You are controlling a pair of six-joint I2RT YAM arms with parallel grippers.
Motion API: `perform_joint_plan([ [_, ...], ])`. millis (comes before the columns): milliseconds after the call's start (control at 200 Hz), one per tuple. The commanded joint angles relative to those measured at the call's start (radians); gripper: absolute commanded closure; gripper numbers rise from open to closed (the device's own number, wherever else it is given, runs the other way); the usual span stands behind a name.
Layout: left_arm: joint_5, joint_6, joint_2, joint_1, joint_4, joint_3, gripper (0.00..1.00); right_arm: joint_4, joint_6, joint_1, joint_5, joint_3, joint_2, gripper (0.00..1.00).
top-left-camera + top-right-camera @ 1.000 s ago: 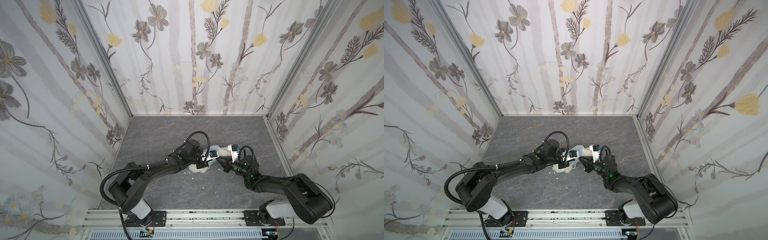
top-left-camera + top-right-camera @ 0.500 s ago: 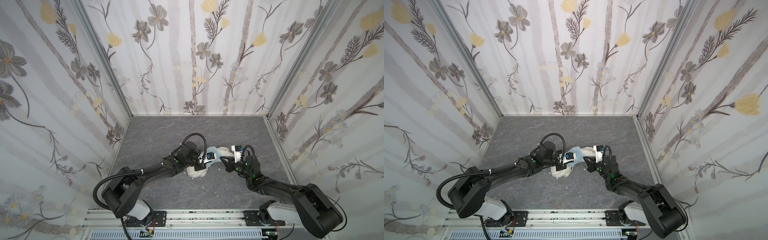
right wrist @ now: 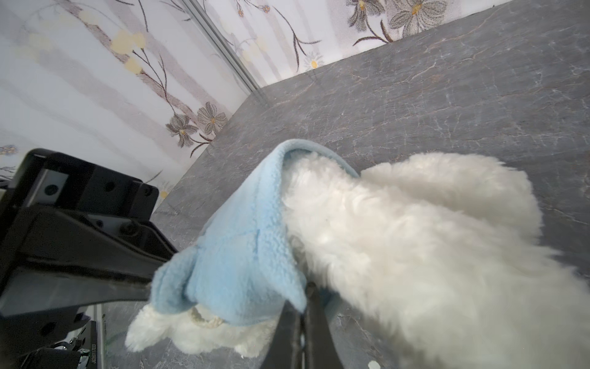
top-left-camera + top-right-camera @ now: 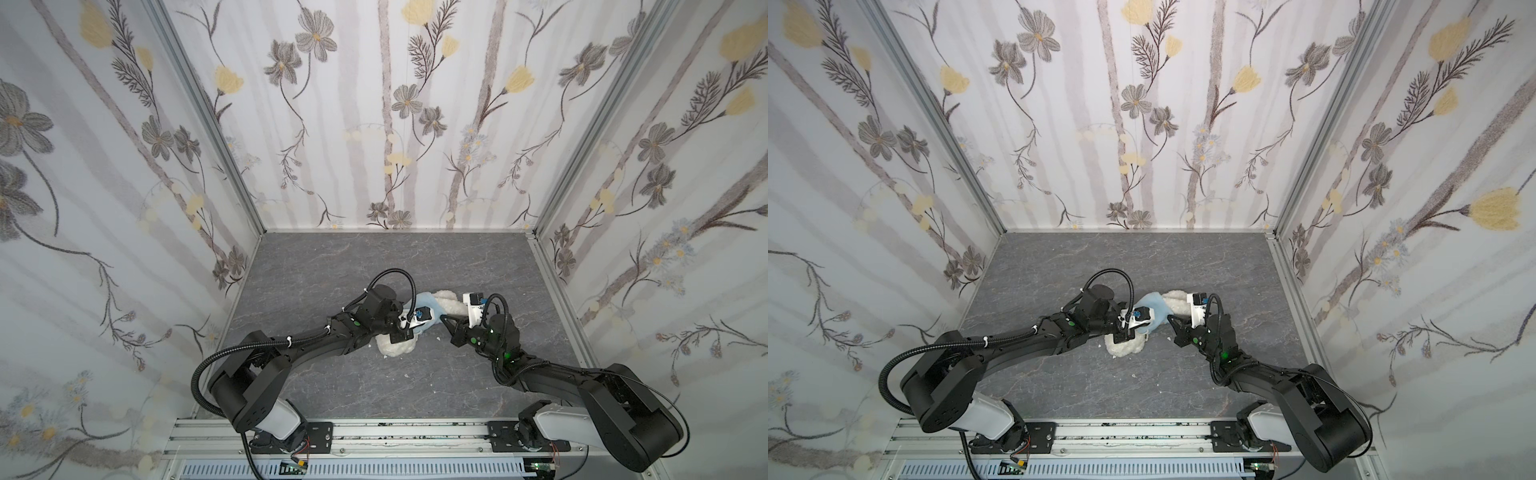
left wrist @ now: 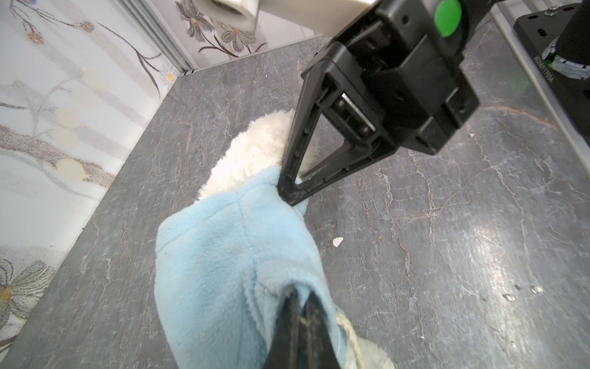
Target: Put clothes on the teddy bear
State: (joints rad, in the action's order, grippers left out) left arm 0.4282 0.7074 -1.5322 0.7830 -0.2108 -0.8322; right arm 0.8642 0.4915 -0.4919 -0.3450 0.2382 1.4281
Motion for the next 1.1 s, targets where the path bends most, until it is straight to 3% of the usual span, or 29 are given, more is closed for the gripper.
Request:
perform_joint_plan([
  [0,-0.067,0.003,-0.022,0.005,-0.007,-0.024,0.94,0.073,-0.011,-0.005,-0.03,0.009,0.01,1.0],
  [60,-0.093,0.001,-0.033,0.01,-0.007,-0.031,0.89,0.071,-0.012,-0.008,-0.034,0.012,0.014,1.0],
  [165,-0.149,-0.019,-0.048,0.013,-0.016,-0.049,0.89,0.06,-0.027,-0.019,-0.03,0.022,0.025,1.0],
  [370,-0.241,-0.127,-0.091,0.014,-0.045,-0.083,0.94,0.06,-0.047,-0.03,-0.029,0.036,0.053,1.0],
  [630,-0.138,-0.197,-0.079,-0.013,-0.053,-0.094,0.94,0.029,-0.081,-0.023,-0.006,0.037,0.056,1.0],
  [934,-0.088,-0.169,-0.037,-0.055,0.029,-0.081,0.82,-0.001,-0.103,-0.011,-0.005,0.046,0.05,1.0],
  [1094,-0.098,-0.161,-0.067,-0.053,0.04,-0.102,0.94,0.002,-0.1,-0.011,-0.011,0.052,0.056,1.0],
])
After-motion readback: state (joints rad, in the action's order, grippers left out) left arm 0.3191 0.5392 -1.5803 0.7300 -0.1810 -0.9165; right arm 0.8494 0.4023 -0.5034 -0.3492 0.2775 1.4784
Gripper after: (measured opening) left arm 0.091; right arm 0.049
